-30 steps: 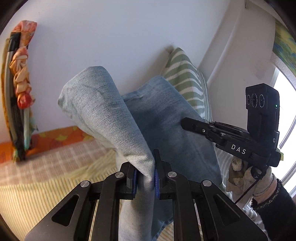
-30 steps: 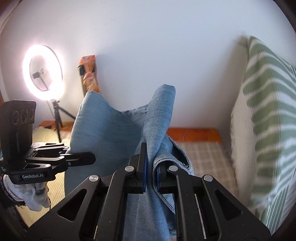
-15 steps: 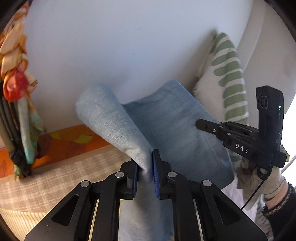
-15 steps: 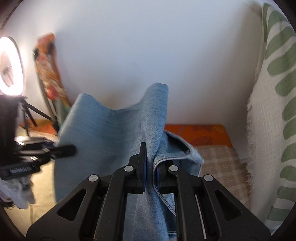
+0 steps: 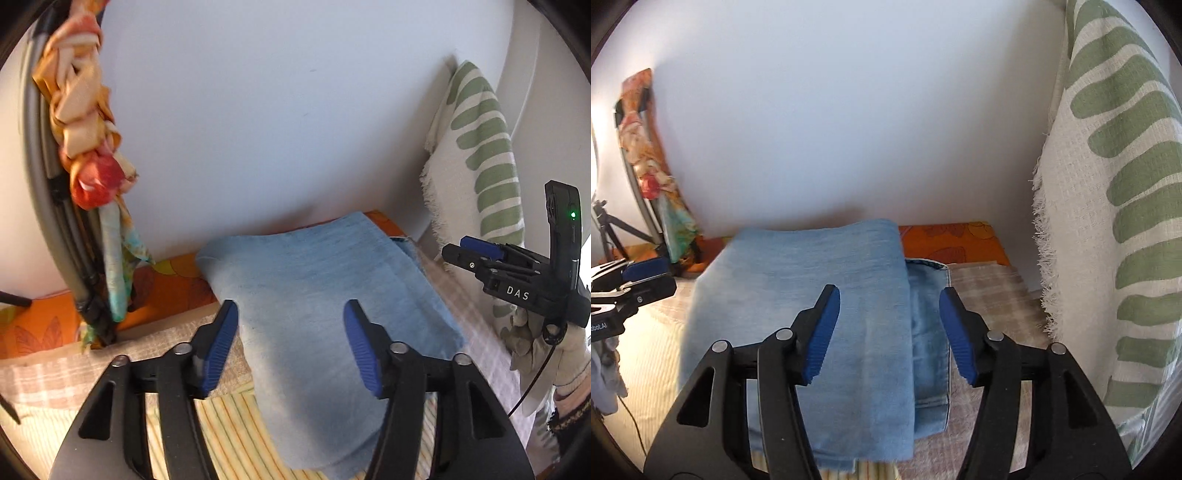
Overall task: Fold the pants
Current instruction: 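Lay the fold down and open the right tool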
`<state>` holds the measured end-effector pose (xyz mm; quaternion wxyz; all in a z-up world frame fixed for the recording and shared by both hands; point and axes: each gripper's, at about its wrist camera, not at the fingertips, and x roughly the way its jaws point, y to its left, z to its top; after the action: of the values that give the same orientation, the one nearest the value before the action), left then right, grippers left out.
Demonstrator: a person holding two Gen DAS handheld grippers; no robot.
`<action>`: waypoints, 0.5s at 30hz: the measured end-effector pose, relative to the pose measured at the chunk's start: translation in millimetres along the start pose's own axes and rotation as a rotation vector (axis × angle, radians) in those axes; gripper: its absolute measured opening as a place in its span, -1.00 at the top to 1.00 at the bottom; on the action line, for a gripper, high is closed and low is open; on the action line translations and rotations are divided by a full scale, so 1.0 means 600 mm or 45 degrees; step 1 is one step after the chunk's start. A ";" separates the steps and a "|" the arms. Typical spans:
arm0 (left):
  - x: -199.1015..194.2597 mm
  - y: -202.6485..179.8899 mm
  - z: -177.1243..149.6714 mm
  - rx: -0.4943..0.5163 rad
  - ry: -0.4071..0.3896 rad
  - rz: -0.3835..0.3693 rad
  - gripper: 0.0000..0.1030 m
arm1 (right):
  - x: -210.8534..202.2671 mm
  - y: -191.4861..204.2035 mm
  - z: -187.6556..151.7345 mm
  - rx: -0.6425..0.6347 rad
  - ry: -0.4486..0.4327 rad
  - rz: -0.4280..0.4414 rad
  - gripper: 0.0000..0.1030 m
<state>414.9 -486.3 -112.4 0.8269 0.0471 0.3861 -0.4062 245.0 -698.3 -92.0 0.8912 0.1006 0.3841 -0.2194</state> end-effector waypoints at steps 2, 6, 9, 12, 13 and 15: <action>-0.017 -0.003 -0.003 -0.001 -0.002 -0.005 -0.20 | -0.017 0.006 0.000 -0.006 -0.012 0.007 -0.17; -0.052 -0.015 -0.012 0.001 -0.011 -0.009 -0.33 | -0.053 0.022 -0.010 0.000 -0.024 0.018 -0.29; -0.079 -0.035 -0.019 0.025 -0.027 -0.007 -0.36 | -0.084 0.031 -0.023 0.001 -0.030 0.022 -0.35; -0.114 -0.054 -0.031 0.050 -0.045 -0.006 -0.38 | -0.114 0.036 -0.036 0.000 -0.048 0.028 -0.45; -0.123 -0.059 -0.034 0.058 -0.048 -0.007 -0.38 | -0.126 0.037 -0.040 0.008 -0.057 0.032 -0.49; -0.139 -0.070 -0.039 0.072 -0.052 -0.014 -0.38 | -0.152 0.039 -0.051 0.028 -0.071 0.039 -0.56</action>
<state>339.7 -451.9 -62.4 0.8307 0.0600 0.3579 -0.4222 181.2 -638.4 -46.3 0.9036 0.1102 0.3552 -0.2128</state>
